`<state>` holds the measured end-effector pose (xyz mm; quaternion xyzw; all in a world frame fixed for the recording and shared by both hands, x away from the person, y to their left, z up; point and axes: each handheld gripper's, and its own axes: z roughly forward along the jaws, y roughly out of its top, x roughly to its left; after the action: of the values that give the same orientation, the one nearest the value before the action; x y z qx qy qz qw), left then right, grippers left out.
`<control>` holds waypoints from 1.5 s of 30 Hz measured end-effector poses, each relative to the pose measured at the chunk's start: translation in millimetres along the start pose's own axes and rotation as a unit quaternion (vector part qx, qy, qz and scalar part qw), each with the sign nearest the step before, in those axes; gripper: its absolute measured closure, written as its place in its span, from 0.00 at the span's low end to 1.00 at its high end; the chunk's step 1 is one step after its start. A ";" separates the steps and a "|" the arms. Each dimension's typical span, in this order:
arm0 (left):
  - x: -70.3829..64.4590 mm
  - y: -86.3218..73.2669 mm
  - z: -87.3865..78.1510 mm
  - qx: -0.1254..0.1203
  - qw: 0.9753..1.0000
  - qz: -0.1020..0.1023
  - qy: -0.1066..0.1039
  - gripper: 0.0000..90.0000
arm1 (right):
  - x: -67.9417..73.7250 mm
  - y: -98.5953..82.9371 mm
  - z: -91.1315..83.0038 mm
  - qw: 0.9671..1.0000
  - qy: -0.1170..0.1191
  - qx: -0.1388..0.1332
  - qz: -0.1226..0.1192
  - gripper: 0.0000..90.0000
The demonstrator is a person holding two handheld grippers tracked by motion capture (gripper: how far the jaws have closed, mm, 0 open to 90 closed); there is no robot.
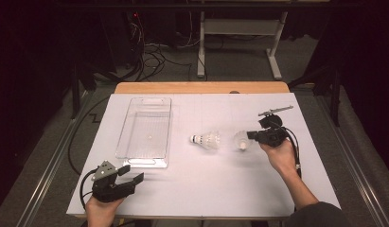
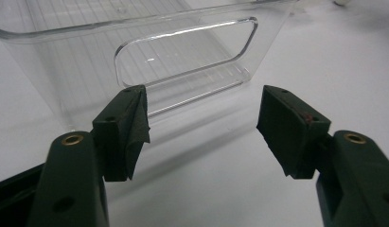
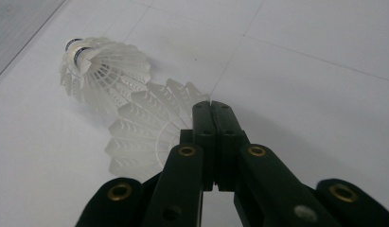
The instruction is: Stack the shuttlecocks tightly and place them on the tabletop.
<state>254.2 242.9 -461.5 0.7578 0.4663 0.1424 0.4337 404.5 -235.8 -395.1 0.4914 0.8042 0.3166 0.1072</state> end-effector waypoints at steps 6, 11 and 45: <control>0.2 -0.1 -0.3 -0.001 1.000 0.000 -0.001 0.39 | 8.4 3.9 3.1 1.000 0.009 -0.003 -0.007 1.00; 0.2 0.0 -0.4 -0.001 1.000 0.000 -0.001 0.39 | 17.4 6.5 7.7 1.000 0.028 -0.005 -0.013 1.00; -0.2 -0.1 0.8 0.003 1.000 0.002 -0.001 0.39 | -13.0 -20.9 24.3 0.999 -0.014 0.019 0.042 0.84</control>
<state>254.6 242.3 -462.0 0.7604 0.4644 0.1411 0.4316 407.5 -243.8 -428.7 0.5311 0.7873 0.2984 0.0953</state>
